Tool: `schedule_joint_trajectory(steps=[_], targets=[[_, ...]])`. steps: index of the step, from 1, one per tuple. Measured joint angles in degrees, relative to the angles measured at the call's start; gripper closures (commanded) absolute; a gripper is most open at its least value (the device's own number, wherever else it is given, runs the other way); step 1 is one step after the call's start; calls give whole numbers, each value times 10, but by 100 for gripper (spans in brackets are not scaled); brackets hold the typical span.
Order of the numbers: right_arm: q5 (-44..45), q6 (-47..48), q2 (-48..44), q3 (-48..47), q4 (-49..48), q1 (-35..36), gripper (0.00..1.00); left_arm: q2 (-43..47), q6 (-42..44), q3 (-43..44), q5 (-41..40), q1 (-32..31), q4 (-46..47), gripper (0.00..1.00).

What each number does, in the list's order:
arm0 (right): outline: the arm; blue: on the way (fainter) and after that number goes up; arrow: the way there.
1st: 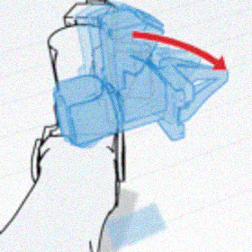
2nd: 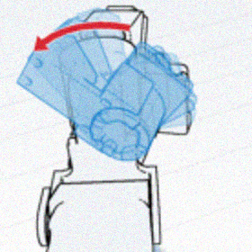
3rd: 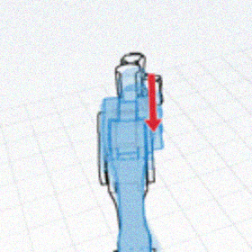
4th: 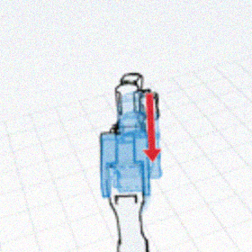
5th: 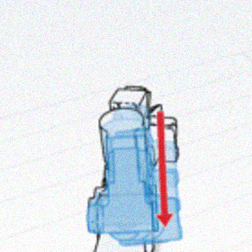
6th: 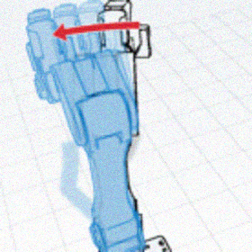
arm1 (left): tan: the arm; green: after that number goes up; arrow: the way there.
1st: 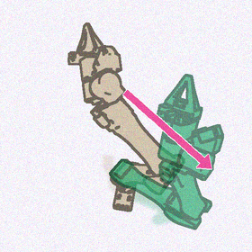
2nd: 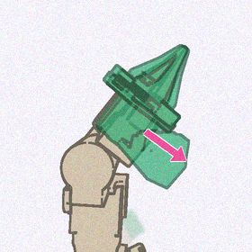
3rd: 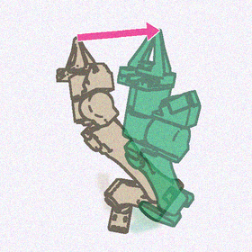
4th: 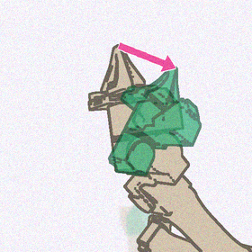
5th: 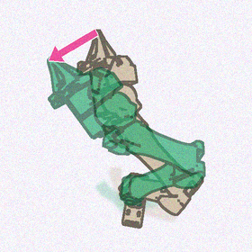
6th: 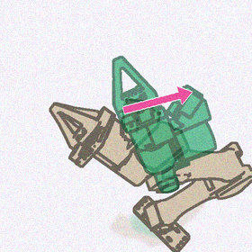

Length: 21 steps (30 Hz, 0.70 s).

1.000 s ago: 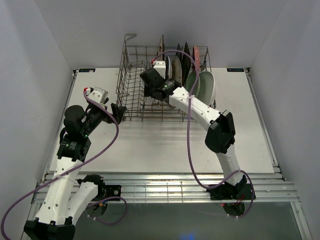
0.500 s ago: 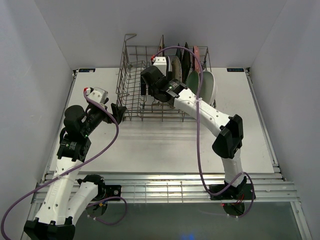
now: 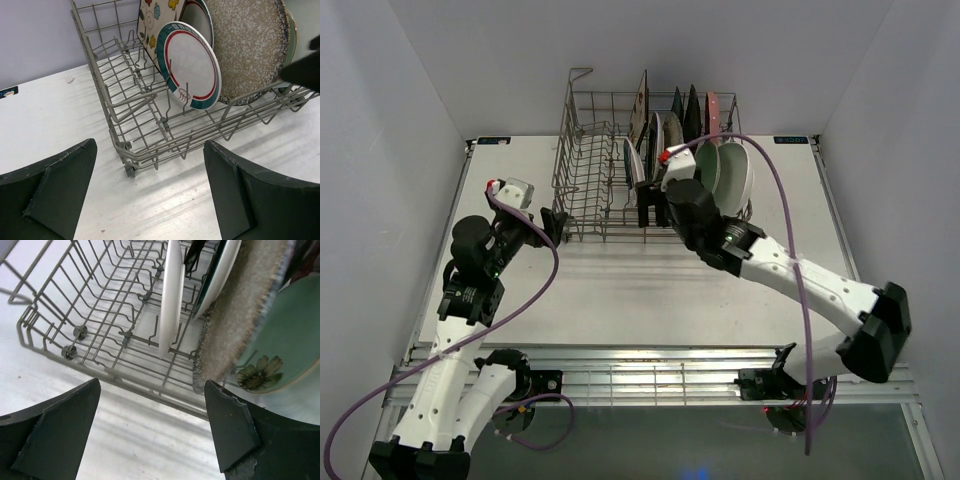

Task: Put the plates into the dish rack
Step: Reset both arms

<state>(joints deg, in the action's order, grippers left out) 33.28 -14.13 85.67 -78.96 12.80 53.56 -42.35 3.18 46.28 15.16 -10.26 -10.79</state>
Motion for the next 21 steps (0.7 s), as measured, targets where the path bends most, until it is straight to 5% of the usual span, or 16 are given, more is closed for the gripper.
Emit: schedule_joint_trajectory(steps=[8, 21], targets=[[-23, 66, -331, 267, -161, 0, 10, 5, 3, -21, -40, 0, 19, 2], [41, 67, -644, 413, -89, 0, 10, 31, -11, -82, -101, 14, 65, 2]])
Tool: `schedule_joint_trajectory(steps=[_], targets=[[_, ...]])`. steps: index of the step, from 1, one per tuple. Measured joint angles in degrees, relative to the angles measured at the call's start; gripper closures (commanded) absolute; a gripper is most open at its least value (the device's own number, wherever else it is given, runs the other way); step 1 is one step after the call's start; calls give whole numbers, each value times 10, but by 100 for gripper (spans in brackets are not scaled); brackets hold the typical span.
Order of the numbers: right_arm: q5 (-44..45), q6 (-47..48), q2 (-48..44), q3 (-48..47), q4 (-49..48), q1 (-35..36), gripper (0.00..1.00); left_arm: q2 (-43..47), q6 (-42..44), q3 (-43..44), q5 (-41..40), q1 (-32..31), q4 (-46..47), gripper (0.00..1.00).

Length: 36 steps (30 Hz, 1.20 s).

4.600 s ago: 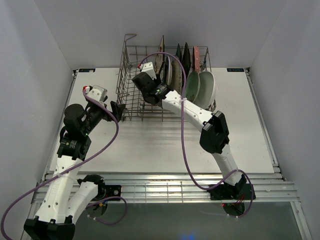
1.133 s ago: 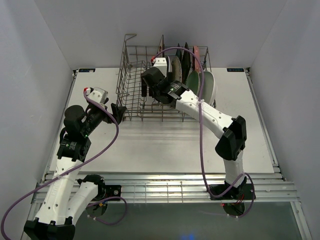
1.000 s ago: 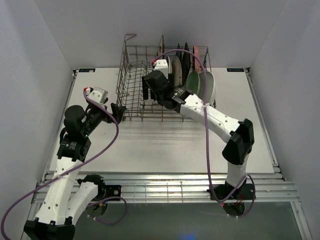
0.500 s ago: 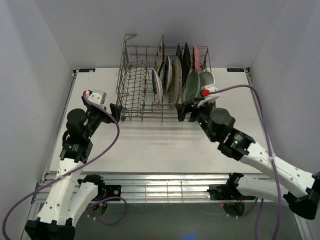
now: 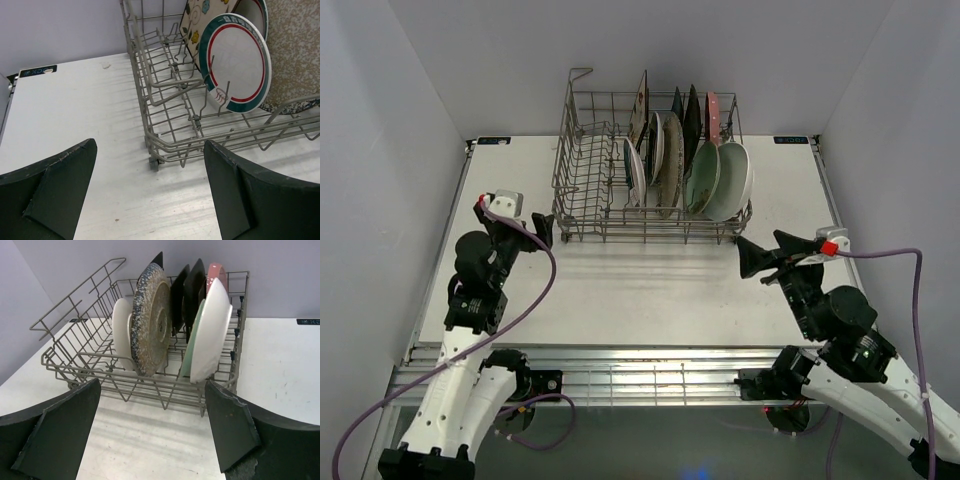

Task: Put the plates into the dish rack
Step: Reset both arms

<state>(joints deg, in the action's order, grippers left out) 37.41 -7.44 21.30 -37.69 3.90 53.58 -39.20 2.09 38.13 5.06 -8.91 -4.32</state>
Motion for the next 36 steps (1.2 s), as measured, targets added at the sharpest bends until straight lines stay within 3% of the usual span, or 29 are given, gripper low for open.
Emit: schedule_joint_trajectory(steps=[10, 21, 36], targets=[[21, -30, -201, 98, 41, 0, 10, 82, 1, -82, 56, 35, 18, 2], [36, -52, -164, 132, 62, 0, 10, 83, -45, -93, 50, 36, 21, 2], [48, -59, -186, 141, 66, 0, 10, 83, -51, -96, 32, 36, 31, 2]])
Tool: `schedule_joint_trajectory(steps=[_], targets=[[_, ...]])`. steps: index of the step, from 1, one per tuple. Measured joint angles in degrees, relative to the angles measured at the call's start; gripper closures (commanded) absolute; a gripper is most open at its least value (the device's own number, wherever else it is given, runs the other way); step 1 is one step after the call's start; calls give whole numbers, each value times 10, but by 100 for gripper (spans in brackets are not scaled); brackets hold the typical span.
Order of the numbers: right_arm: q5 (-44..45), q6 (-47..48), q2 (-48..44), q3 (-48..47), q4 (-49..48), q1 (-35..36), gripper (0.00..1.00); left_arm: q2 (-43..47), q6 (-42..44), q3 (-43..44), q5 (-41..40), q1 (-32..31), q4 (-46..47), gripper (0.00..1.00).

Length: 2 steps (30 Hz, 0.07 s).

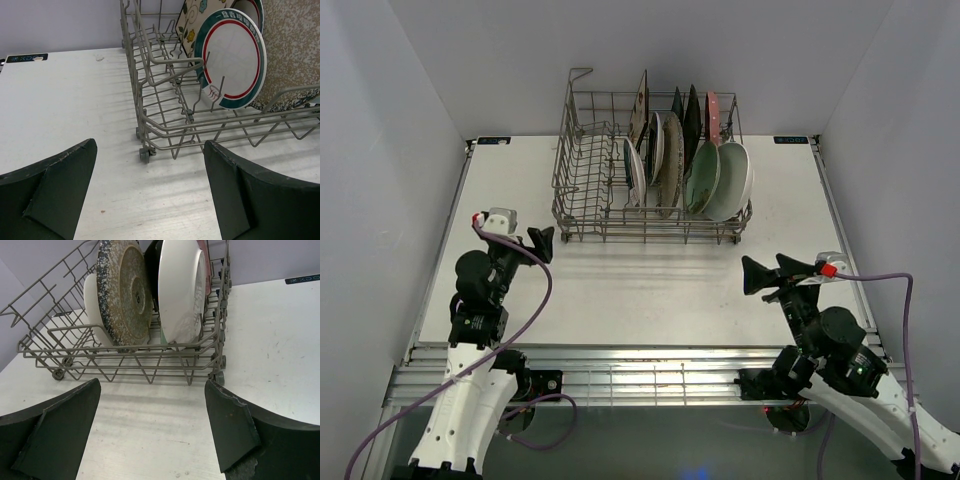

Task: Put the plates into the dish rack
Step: Reset both arms

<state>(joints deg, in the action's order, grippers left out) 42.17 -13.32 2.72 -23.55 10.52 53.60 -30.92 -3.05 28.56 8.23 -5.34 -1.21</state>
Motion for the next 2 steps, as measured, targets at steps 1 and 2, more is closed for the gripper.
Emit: schedule_joint_trajectory(steps=[1, 2], targets=[[0, 0, 0, 0, 0, 0, 10, 0, 0, 0, 0, 0, 2, 2], [0, 0, 0, 0, 1, 0, 10, 0, 0, -1, -1, 0, 4, 2]])
